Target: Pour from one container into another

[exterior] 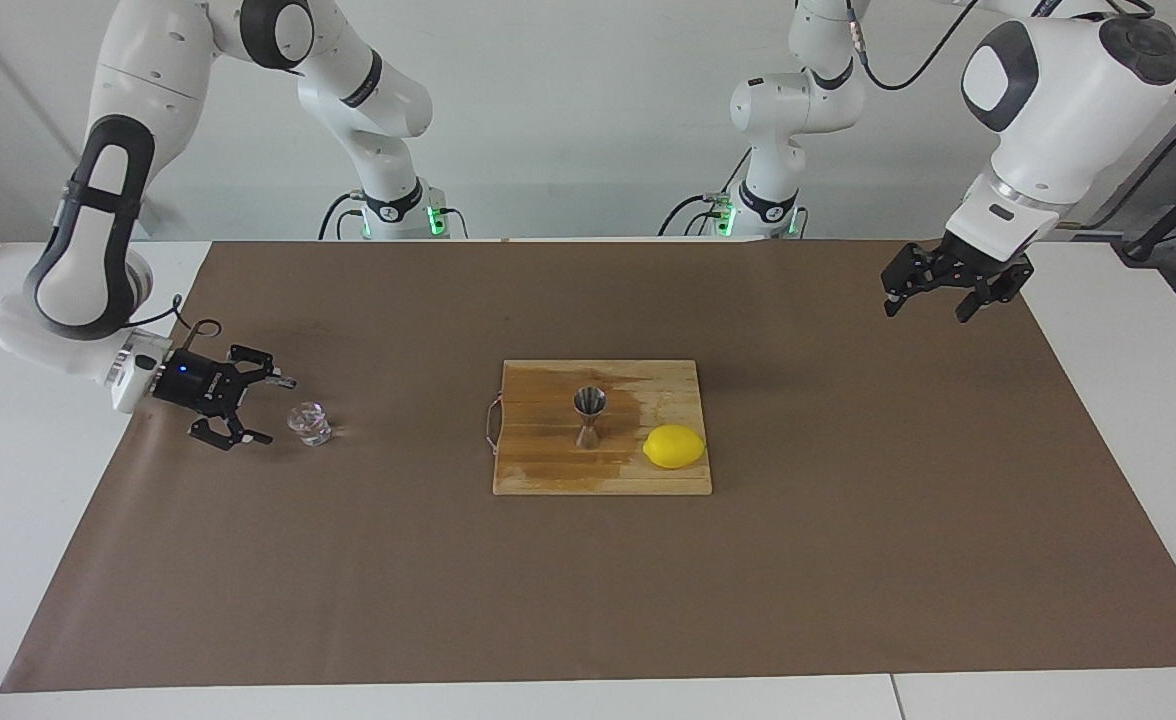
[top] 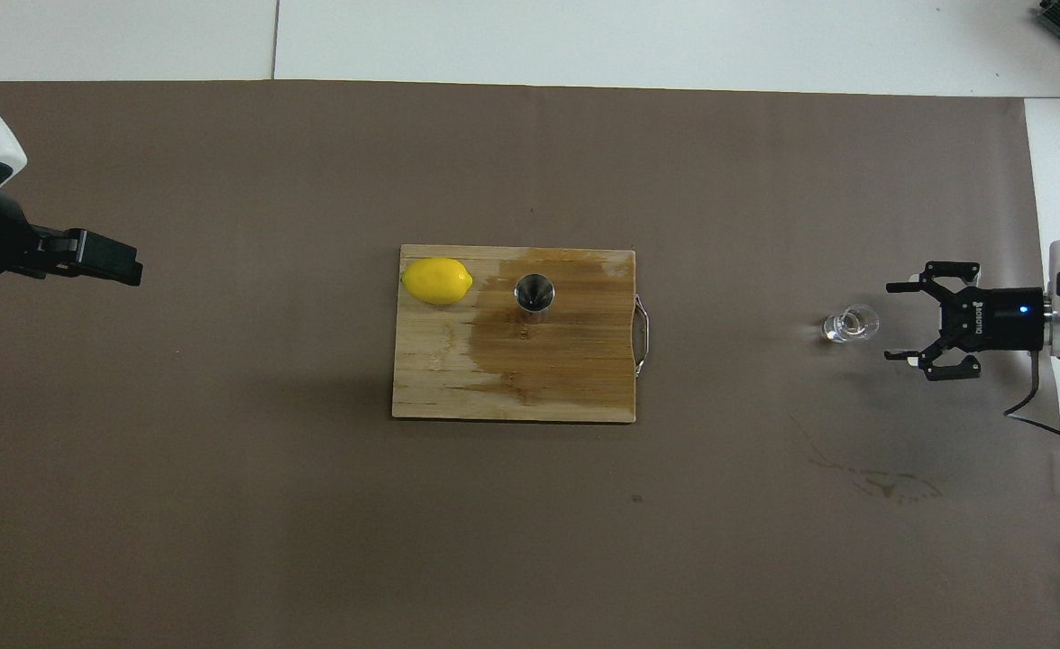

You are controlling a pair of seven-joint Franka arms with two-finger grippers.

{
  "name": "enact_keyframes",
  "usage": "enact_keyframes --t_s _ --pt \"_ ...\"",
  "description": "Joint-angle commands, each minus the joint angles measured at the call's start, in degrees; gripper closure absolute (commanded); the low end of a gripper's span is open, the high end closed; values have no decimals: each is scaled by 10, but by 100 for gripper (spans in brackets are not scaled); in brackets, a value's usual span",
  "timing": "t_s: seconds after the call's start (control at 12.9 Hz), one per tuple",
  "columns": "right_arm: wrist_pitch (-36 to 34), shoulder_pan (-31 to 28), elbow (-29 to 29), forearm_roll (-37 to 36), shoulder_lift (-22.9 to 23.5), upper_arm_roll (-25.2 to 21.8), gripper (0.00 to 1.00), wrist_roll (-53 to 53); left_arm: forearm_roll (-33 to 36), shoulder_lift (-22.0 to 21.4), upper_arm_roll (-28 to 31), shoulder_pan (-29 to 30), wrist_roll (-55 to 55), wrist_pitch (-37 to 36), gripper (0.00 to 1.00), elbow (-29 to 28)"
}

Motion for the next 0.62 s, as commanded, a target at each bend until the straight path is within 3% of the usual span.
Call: enact_keyframes --t_s 0.0,0.15,0.54 --pt "-24 -13 30 14 29 8 0 -15 12 28 21 -45 -47 -72 0 64" --pt "-21 -8 27 36 29 14 0 -16 17 34 19 -53 -98 -102 0 78" --pt "-15 -3 12 54 41 14 0 -42 28 15 21 -52 -99 -55 0 47"
